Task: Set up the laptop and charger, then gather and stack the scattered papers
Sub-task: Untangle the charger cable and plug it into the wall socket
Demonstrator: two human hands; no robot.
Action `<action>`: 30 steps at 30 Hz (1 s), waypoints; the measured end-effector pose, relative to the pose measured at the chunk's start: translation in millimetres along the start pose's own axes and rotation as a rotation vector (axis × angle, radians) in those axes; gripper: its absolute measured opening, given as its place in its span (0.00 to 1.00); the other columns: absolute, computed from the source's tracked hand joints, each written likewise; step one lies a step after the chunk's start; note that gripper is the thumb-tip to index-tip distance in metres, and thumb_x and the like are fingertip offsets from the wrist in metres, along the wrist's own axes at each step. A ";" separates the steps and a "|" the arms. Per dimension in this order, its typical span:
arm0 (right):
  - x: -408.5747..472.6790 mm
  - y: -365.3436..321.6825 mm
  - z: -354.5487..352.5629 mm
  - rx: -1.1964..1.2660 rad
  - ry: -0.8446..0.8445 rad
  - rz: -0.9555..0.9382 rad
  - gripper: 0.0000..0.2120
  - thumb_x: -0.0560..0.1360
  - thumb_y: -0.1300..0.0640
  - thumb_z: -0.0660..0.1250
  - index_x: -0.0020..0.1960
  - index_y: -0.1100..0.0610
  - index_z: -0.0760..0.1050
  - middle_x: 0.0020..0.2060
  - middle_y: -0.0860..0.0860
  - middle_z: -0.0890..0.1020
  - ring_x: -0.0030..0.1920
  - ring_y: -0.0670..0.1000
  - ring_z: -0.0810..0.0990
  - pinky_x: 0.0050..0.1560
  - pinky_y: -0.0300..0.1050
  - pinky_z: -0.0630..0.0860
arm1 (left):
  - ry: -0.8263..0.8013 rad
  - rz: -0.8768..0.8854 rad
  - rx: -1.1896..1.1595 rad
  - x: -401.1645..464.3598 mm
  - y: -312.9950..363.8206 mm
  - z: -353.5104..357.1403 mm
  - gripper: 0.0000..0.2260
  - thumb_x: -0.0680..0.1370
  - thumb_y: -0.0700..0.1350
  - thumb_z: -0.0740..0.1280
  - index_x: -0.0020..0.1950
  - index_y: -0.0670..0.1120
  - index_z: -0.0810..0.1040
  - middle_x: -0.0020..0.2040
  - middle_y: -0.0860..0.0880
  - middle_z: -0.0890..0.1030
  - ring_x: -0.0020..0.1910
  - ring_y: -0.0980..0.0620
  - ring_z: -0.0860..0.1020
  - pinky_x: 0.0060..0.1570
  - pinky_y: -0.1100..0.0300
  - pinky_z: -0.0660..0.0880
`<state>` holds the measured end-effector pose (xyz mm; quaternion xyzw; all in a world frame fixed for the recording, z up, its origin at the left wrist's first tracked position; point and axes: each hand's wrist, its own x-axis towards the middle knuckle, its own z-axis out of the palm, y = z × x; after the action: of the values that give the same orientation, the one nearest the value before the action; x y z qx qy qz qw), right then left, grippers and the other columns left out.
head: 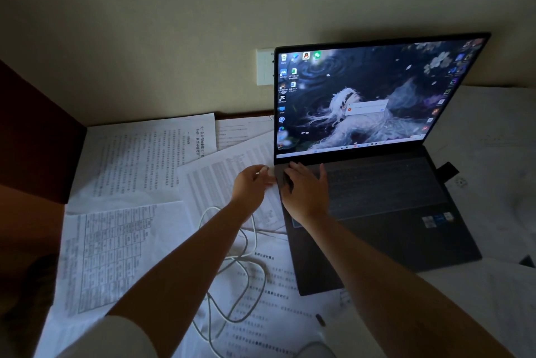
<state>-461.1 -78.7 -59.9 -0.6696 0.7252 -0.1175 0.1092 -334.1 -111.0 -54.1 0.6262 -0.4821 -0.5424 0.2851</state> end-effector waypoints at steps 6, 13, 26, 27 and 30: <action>0.3 5.2 -0.4 0.013 -0.043 -0.022 0.17 0.78 0.54 0.58 0.66 0.54 0.73 0.70 0.49 0.71 0.73 0.46 0.63 0.74 0.55 0.40 | -0.024 0.294 0.680 9.8 1.7 -14.7 0.11 0.81 0.47 0.60 0.53 0.44 0.80 0.48 0.44 0.71 0.48 0.44 0.74 0.47 0.55 0.72; 0.2 9.0 5.5 0.038 -0.018 -0.028 0.17 0.78 0.55 0.60 0.66 0.55 0.74 0.69 0.50 0.72 0.73 0.47 0.64 0.74 0.55 0.43 | -0.130 0.615 1.131 8.9 -3.9 -21.8 0.10 0.64 0.34 0.77 0.43 0.38 0.80 0.38 0.42 0.75 0.35 0.43 0.76 0.25 0.60 0.66; 1.0 6.5 8.0 0.106 0.071 -0.065 0.14 0.74 0.61 0.66 0.58 0.63 0.79 0.62 0.58 0.78 0.65 0.56 0.75 0.65 0.54 0.68 | -0.166 0.625 1.260 18.0 4.1 -18.2 0.15 0.80 0.38 0.59 0.67 0.42 0.73 0.58 0.43 0.75 0.59 0.45 0.71 0.49 0.56 0.72; 1.1 6.3 7.4 0.106 0.062 -0.066 0.14 0.74 0.61 0.65 0.59 0.63 0.78 0.62 0.58 0.78 0.65 0.56 0.74 0.66 0.54 0.67 | -0.171 0.627 1.265 18.6 4.1 -18.9 0.15 0.81 0.39 0.59 0.66 0.43 0.73 0.57 0.44 0.75 0.58 0.46 0.71 0.48 0.56 0.71; 0.7 6.8 7.5 0.107 0.070 -0.065 0.14 0.74 0.62 0.66 0.59 0.63 0.78 0.62 0.58 0.78 0.65 0.56 0.75 0.66 0.54 0.68 | -0.180 0.640 1.281 18.6 4.7 -18.3 0.15 0.80 0.40 0.61 0.67 0.45 0.73 0.57 0.45 0.74 0.58 0.47 0.71 0.47 0.58 0.71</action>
<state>-465.3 -79.1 -69.2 -0.6814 0.6992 -0.1827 0.1154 -319.1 -132.8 -52.9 0.4513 -0.8869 -0.0925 -0.0340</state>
